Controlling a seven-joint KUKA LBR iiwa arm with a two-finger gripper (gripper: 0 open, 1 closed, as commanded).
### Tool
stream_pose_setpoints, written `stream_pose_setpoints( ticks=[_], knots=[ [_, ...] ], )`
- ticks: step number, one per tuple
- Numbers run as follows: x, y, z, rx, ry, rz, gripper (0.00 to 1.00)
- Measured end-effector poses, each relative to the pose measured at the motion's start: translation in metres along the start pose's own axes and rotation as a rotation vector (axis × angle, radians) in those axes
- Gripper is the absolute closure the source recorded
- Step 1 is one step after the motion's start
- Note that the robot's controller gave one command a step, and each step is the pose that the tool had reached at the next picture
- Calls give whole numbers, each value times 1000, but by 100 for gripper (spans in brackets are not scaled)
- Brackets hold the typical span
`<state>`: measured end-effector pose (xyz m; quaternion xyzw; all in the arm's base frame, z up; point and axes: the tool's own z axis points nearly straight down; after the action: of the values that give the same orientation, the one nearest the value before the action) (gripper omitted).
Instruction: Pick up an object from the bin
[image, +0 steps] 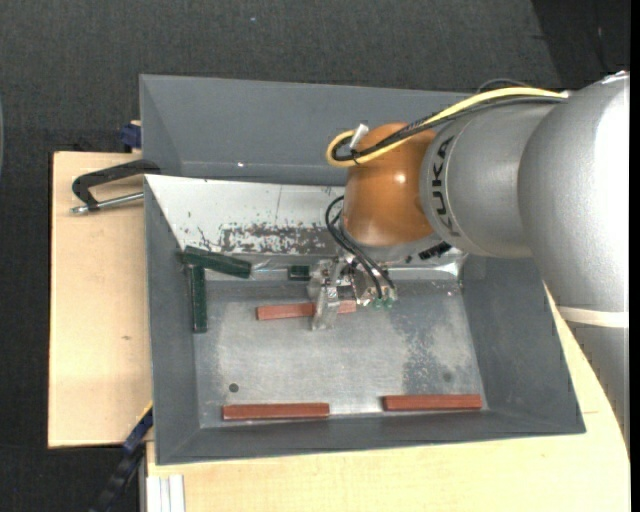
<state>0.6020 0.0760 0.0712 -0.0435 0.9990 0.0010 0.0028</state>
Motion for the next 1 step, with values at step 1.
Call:
stream_pose_setpoints(
  ticks=[1],
  knots=[
    [0, 0, 0, 0, 0, 0, 100]
  ],
)
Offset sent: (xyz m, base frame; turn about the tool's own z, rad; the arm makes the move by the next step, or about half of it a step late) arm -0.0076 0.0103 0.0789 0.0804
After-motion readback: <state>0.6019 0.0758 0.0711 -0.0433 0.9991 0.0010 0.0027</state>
